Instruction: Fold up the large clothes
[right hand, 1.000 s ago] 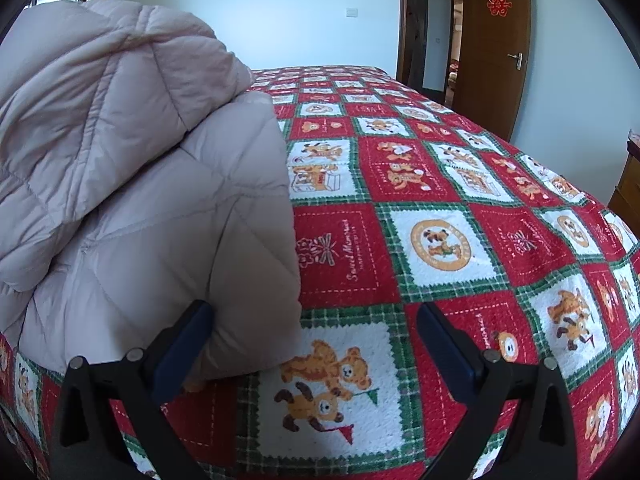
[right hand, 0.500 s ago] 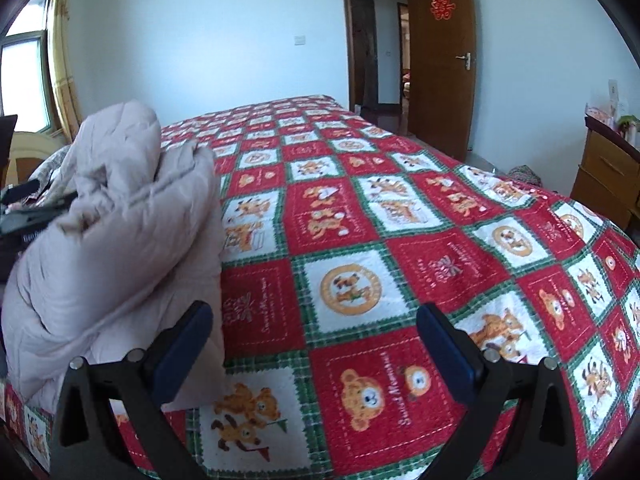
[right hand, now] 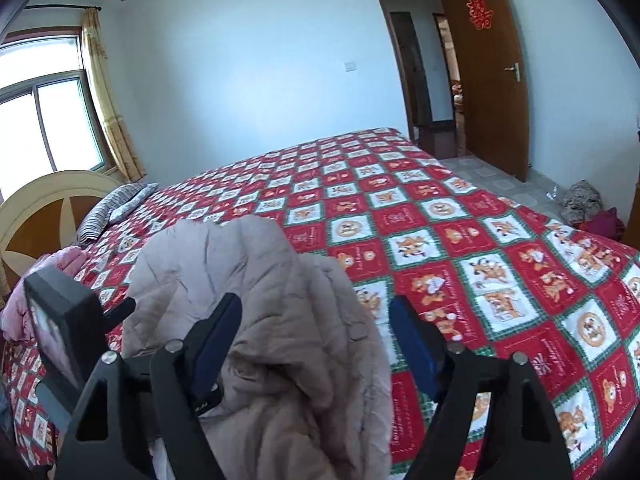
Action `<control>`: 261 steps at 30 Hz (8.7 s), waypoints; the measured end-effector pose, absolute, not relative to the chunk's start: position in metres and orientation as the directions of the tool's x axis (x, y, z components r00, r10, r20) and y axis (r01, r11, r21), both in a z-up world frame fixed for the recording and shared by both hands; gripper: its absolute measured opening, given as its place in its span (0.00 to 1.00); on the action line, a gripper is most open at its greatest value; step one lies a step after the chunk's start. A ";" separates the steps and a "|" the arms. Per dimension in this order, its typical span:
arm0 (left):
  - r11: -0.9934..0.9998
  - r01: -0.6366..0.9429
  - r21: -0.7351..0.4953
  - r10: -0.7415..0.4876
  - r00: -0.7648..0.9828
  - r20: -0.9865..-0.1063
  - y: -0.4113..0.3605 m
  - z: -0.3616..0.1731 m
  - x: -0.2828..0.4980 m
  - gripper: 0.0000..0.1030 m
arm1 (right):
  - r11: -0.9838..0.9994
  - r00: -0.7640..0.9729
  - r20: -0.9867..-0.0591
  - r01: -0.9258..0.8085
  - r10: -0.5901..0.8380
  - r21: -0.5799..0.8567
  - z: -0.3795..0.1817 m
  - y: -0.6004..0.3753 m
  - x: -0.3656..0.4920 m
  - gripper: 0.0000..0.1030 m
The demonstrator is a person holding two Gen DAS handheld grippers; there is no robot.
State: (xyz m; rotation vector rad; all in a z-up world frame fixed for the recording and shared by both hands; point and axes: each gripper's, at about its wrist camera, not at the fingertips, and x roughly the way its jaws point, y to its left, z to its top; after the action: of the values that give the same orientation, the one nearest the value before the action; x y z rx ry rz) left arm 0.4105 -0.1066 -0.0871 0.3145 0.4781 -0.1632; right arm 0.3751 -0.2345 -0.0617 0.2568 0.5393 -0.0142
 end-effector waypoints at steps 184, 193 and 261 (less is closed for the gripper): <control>0.949 0.311 -0.043 -0.273 0.750 -0.602 0.005 -0.061 0.405 0.27 | 0.885 0.700 -0.594 -0.121 0.397 0.450 -0.157 -0.216 0.398 0.26; 0.969 0.246 0.001 -0.200 0.791 -0.579 0.060 -0.019 0.366 0.26 | 0.858 0.674 -0.560 -0.232 0.482 0.459 -0.132 -0.163 0.394 0.26; 0.977 -0.173 0.127 0.214 0.840 -0.499 0.222 -0.028 0.226 0.86 | 0.865 0.682 -0.534 -0.418 0.500 0.277 -0.082 -0.019 0.346 0.82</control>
State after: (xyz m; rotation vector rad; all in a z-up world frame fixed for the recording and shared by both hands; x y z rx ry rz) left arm 0.2259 0.2224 -0.0278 0.0774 0.5362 0.2047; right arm 0.3460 -0.0190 -0.0818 0.1367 0.6384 0.5170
